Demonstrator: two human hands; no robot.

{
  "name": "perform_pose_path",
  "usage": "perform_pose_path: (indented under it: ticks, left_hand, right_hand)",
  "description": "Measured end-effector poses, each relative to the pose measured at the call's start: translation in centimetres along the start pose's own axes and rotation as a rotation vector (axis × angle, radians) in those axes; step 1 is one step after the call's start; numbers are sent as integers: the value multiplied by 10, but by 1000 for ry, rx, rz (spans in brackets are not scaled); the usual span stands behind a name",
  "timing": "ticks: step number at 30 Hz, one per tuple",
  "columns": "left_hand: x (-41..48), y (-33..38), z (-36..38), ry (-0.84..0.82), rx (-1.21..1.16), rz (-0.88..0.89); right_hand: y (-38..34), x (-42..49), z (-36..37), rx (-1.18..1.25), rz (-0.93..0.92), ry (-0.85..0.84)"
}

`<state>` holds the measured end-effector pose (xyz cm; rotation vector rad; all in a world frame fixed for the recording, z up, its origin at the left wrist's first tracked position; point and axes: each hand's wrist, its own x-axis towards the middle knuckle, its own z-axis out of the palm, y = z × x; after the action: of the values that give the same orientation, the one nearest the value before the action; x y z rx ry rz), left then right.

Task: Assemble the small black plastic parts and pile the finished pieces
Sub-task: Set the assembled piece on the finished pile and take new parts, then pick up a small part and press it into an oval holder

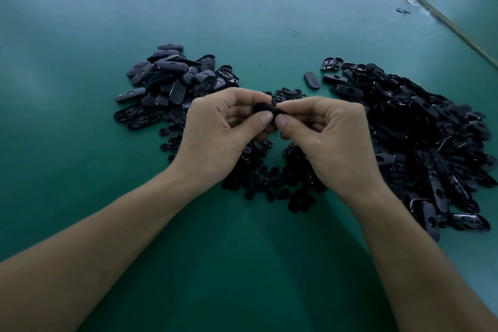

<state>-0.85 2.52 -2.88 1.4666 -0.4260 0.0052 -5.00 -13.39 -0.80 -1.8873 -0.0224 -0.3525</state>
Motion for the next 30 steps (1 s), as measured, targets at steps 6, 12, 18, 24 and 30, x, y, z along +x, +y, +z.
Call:
perform_pose_path:
  ticks: [6, 12, 18, 24, 30]
  left_hand:
    - [0, 0, 0, 1, 14, -7]
    - [0, -2, -1, 19, 96, 18]
    - [-3, 0, -2, 39, 77, 14]
    - [-3, 1, 0, 44, 144, 22]
    - [4, -2, -5, 231, -19, 12]
  right_hand:
    - [0, 1, 1, -71, -18, 4]
    - [0, 2, 3, -102, 23, 17]
    - [0, 1, 3, -92, 28, 16]
    - [-3, 0, 0, -76, 30, -17]
    - [-11, -2, -6, -424, 76, -10]
